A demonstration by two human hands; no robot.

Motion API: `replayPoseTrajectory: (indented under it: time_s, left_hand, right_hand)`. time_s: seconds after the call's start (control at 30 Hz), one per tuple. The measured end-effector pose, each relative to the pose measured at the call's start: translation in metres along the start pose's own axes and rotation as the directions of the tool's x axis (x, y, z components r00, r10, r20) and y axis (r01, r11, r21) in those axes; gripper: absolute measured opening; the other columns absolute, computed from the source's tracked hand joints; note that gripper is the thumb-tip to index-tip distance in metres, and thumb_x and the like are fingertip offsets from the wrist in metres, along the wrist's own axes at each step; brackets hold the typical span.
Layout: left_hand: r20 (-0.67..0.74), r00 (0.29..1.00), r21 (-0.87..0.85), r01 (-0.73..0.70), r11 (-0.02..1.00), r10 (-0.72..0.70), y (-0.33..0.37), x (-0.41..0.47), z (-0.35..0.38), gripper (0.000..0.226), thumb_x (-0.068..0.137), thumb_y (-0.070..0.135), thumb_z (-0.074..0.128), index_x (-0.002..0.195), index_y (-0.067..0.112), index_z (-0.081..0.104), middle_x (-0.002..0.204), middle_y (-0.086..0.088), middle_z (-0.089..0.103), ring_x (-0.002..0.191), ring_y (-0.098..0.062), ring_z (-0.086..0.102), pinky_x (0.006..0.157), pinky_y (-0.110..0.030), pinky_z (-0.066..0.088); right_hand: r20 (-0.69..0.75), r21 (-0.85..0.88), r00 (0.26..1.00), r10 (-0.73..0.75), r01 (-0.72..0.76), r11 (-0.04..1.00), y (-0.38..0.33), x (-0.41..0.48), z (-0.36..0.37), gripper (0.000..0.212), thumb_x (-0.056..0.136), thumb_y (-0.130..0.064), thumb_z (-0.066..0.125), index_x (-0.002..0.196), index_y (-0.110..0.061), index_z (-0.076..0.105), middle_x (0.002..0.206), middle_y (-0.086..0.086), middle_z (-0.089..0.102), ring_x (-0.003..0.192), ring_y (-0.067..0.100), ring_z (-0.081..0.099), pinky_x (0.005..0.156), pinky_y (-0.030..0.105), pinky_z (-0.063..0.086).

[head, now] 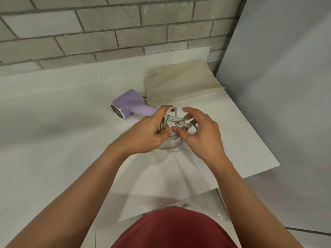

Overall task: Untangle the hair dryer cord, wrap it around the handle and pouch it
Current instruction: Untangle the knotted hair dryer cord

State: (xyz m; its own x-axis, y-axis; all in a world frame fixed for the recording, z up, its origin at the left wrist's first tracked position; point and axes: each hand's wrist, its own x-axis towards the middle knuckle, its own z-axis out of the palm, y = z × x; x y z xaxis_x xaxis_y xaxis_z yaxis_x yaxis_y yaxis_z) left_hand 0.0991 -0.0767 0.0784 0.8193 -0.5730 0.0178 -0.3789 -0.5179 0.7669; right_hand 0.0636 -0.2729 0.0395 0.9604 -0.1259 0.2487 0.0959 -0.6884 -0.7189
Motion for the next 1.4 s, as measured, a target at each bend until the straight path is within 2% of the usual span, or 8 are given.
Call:
replayPoseTrajectory:
  time_s: [0.17, 0.3, 0.53, 0.7, 0.9, 1.07, 1.17, 1.4]
  left_hand:
    - [0.059, 0.993, 0.181, 0.089, 0.979, -0.101, 0.002, 0.012, -0.006, 0.033, 0.093, 0.023, 0.062, 0.12, 0.035, 0.047, 0.072, 0.003, 0.061, 0.065, -0.009, 0.055, 0.055, -0.021, 0.044]
    - [0.039, 0.974, 0.169, 0.215, 0.962, -0.224, 0.014, 0.03, -0.007, 0.026, 0.099, 0.047, 0.052, 0.091, 0.026, 0.064, 0.087, 0.009, 0.07, 0.089, -0.014, 0.065, 0.076, -0.033, 0.053]
    - [0.101, 0.995, 0.383, -0.029, 0.923, -0.01, 0.016, 0.049, -0.013, 0.022, 0.101, 0.026, 0.061, 0.119, 0.025, 0.073, 0.082, 0.013, 0.069, 0.075, 0.003, 0.056, 0.064, -0.006, 0.034]
    - [0.09, 0.995, 0.455, -0.083, 0.887, 0.047, 0.017, 0.053, -0.01, 0.015, 0.099, 0.014, 0.062, 0.104, 0.012, 0.076, 0.09, -0.002, 0.076, 0.085, -0.016, 0.063, 0.069, -0.022, 0.039]
    - [-0.331, 0.943, 0.026, 0.043, 0.999, -0.032, 0.015, 0.042, -0.009, 0.01, 0.104, 0.01, 0.055, 0.102, 0.009, 0.065, 0.09, -0.003, 0.072, 0.069, -0.011, 0.075, 0.063, -0.028, 0.06]
    - [-0.194, 0.958, -0.355, 0.134, 0.925, -0.213, 0.012, 0.034, -0.012, 0.016, 0.106, 0.009, 0.053, 0.12, 0.015, 0.058, 0.1, -0.005, 0.064, 0.082, -0.019, 0.079, 0.071, -0.041, 0.066]
    - [-0.008, 0.999, 0.085, 0.035, 0.996, -0.034, 0.011, 0.04, -0.023, 0.032, 0.103, 0.007, 0.057, 0.13, 0.021, 0.065, 0.111, -0.002, 0.061, 0.099, -0.013, 0.071, 0.086, -0.02, 0.056]
    - [0.441, 0.898, 0.778, -0.378, 0.502, -0.008, 0.043, 0.064, -0.035, 0.019, 0.099, 0.026, 0.059, 0.111, 0.033, 0.072, 0.083, 0.007, 0.052, 0.09, -0.027, 0.061, 0.066, -0.036, 0.048]
  right_hand:
    - [0.094, 0.094, 0.995, -0.016, 0.008, 0.996, 0.006, -0.001, 0.008, 0.026, 0.085, -0.044, 0.081, 0.084, -0.021, 0.07, 0.079, -0.01, 0.065, 0.076, 0.011, 0.059, 0.068, 0.036, 0.05]
    - [0.125, 0.031, 0.992, 0.013, -0.017, 0.999, 0.01, -0.001, 0.009, 0.03, 0.084, -0.046, 0.083, 0.076, -0.022, 0.065, 0.068, -0.01, 0.061, 0.069, 0.013, 0.057, 0.059, 0.029, 0.045]
    - [0.206, 0.044, 0.974, 0.092, -0.103, 0.994, 0.015, -0.001, 0.003, 0.026, 0.081, -0.041, 0.089, 0.084, -0.024, 0.069, 0.071, -0.012, 0.066, 0.07, 0.009, 0.061, 0.062, 0.033, 0.05]
    - [0.312, 0.035, 0.947, 0.075, -0.09, 0.995, 0.015, -0.002, -0.007, 0.031, 0.087, -0.051, 0.078, 0.112, -0.038, 0.065, 0.088, -0.017, 0.074, 0.086, 0.003, 0.068, 0.077, 0.028, 0.055]
    - [0.339, 0.23, 0.936, 0.096, -0.181, 0.956, 0.017, -0.001, -0.013, 0.009, 0.095, -0.038, 0.076, 0.098, -0.03, 0.074, 0.083, -0.014, 0.077, 0.078, 0.006, 0.073, 0.068, 0.023, 0.054]
    - [0.28, 0.254, 0.953, 0.117, -0.191, 0.948, 0.018, 0.005, -0.008, 0.024, 0.094, -0.036, 0.075, 0.118, -0.039, 0.073, 0.083, -0.003, 0.073, 0.076, 0.013, 0.069, 0.072, 0.038, 0.059]
    - [0.299, 0.207, 0.95, 0.095, -0.161, 0.965, 0.021, 0.007, -0.008, 0.019, 0.096, -0.031, 0.07, 0.111, -0.04, 0.076, 0.084, -0.01, 0.074, 0.066, 0.008, 0.066, 0.07, 0.031, 0.052]
    - [0.325, 0.204, 0.939, 0.11, -0.183, 0.962, 0.02, 0.004, -0.009, 0.018, 0.096, -0.029, 0.069, 0.106, -0.041, 0.077, 0.084, -0.016, 0.075, 0.067, 0.005, 0.068, 0.068, 0.03, 0.051]
